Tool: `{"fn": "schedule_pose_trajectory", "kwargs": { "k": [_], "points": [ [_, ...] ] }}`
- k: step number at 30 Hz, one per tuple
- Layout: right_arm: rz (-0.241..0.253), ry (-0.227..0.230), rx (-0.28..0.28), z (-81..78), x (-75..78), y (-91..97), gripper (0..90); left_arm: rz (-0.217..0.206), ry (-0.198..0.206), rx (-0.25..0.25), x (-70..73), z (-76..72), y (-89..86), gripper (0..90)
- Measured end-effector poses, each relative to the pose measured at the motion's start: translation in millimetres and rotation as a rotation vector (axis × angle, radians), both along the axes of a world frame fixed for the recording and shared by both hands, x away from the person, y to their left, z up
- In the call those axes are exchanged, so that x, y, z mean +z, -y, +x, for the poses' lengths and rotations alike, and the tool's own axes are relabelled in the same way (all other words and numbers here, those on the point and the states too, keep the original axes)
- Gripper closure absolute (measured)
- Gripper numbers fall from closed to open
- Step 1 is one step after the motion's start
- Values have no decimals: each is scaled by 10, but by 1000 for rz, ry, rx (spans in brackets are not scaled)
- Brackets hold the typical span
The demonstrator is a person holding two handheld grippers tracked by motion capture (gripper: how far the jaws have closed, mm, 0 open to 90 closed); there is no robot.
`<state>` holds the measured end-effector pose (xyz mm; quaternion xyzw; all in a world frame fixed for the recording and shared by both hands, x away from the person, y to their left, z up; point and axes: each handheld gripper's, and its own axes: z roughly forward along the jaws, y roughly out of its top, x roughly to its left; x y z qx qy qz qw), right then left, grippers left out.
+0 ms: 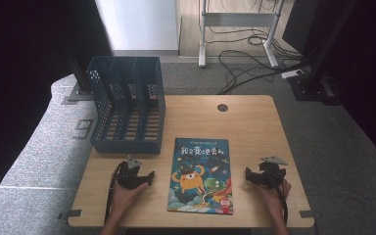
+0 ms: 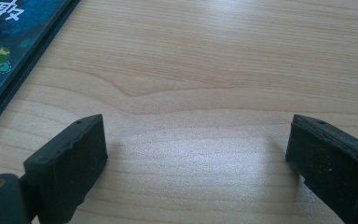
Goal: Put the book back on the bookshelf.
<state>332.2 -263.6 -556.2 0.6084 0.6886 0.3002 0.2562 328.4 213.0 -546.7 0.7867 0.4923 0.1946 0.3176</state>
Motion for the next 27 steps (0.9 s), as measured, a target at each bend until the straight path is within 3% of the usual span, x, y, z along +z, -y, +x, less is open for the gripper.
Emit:
{"fn": "schedule_pose_trajectory", "kwargs": {
  "k": [5,8,27],
  "points": [
    [-1,3,2,-3,0,-1,55,0,-1,-3,-1,1,1,178],
    [4,18,-17,-27,6,-28,122,0,-1,-4,0,1,1,176],
    [8,14,-37,-42,15,-54,135,-11,-5,-9,0,6,-8,170]
  ]
}}
